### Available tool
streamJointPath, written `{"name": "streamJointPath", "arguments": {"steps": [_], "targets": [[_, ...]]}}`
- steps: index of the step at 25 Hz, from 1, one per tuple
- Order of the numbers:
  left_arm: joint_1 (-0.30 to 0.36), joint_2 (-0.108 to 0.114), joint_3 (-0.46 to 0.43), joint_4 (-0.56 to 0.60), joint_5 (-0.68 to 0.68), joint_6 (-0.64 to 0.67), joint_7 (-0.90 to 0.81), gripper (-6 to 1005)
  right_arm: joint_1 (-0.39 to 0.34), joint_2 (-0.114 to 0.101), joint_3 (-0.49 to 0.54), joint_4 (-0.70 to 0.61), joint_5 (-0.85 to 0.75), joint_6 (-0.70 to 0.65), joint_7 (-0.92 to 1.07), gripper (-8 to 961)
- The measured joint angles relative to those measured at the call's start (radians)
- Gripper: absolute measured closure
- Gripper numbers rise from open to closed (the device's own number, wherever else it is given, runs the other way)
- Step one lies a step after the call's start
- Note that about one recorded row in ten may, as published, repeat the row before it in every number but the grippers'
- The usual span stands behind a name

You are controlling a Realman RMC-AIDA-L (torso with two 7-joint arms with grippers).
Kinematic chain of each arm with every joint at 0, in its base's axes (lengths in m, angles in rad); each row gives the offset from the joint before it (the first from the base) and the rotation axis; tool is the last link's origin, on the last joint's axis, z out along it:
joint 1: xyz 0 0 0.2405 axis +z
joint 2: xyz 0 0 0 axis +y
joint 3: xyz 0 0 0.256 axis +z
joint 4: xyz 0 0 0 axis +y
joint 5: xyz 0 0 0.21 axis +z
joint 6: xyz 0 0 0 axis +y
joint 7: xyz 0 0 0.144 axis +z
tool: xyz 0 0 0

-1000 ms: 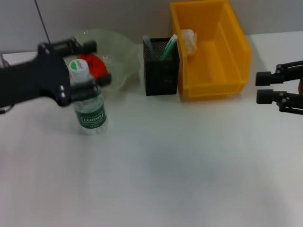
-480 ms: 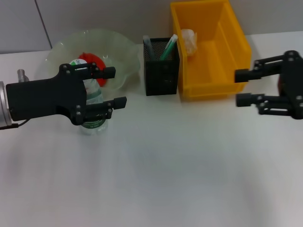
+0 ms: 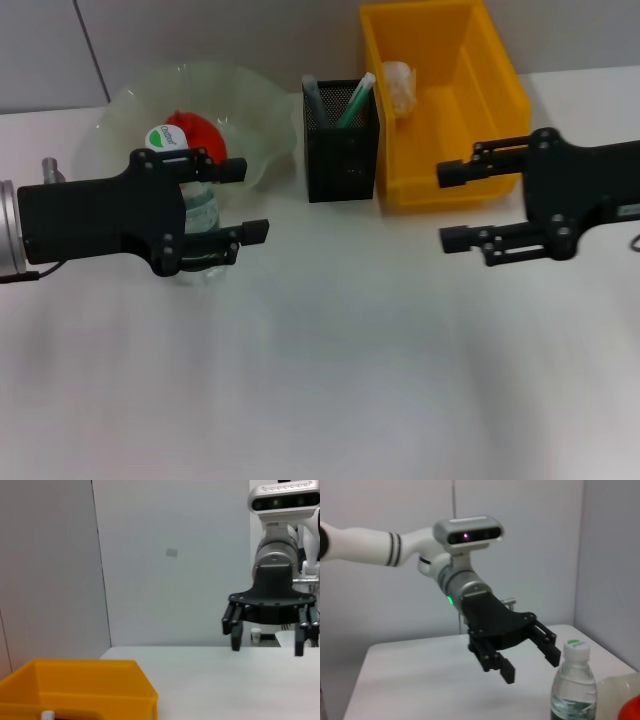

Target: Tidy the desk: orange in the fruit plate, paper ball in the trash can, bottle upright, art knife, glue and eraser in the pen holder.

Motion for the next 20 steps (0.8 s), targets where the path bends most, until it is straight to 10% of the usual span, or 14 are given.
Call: {"name": "streamJointPath", "arguments": {"steps": [20], "targets": [[-0.005, 0.007, -0.001, 0.001, 0.011, 0.029, -0.021, 316, 0.021, 0.057, -0.098, 0.013, -0.019, 0.098, -0.054, 274]]}}
